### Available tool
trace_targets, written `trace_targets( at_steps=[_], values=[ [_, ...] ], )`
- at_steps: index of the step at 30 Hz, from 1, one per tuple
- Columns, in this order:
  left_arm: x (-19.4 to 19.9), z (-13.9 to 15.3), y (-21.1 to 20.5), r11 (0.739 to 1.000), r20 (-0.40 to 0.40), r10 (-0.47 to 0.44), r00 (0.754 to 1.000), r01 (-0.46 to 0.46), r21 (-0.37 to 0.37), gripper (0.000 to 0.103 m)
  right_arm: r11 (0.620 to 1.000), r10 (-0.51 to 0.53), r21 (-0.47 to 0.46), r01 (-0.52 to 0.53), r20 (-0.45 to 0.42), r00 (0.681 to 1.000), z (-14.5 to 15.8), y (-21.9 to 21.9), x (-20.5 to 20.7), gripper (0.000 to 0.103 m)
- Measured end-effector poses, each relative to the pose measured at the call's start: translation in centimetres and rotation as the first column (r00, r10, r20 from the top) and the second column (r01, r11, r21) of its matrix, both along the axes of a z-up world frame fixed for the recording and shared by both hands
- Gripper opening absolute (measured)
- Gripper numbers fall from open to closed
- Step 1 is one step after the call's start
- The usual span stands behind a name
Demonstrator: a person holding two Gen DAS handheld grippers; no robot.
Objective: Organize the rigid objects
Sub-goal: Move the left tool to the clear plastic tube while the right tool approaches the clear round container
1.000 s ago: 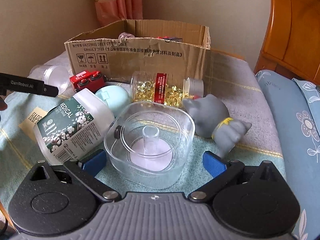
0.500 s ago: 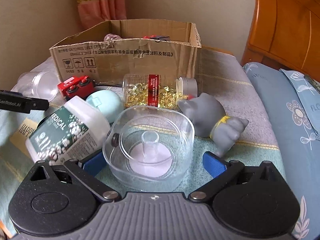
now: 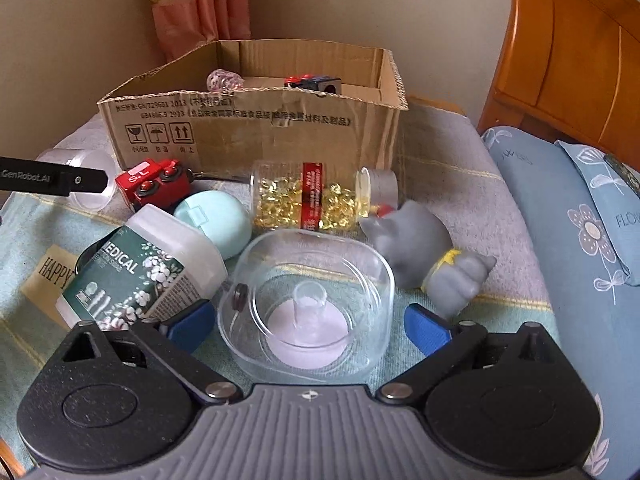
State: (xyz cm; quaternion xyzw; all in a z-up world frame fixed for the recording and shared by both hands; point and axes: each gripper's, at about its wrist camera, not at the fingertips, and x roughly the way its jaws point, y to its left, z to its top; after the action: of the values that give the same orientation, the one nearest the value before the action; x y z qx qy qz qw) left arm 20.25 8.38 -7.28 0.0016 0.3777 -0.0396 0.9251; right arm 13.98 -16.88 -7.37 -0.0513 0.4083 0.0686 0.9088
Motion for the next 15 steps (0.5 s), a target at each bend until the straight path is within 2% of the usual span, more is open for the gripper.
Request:
trace_targets(
  at_steps=[4,7,9,15],
  values=[
    [0.1,0.3,0.1,1.0,0.004,-0.002,1.0,0.002,0.01,0.099,1.0,0.01,-0.004,-0.01,-0.013,1.0,0.1,0.3,0.3,0.089],
    [0.1,0.6,0.1,1.0,0.02,0.0,1.0,-0.001,0.023,0.094,1.0,0.002,-0.014,-0.002,-0.009,1.0,0.1,0.3,0.2,0.082],
    [0.2,0.7,0.0,1.0,0.01,-0.01,1.0,0.009,0.028,0.09,1.0,0.007,-0.018,-0.007,-0.011,1.0,0.2,0.3,0.2,0.082],
    [0.1,1.1,-0.3,0.998,-0.008,-0.037,0.999,0.037,0.04,0.09,0.999,0.043,-0.022,-0.044,-0.025,0.999,0.4,0.2,0.0,0.082]
  ],
)
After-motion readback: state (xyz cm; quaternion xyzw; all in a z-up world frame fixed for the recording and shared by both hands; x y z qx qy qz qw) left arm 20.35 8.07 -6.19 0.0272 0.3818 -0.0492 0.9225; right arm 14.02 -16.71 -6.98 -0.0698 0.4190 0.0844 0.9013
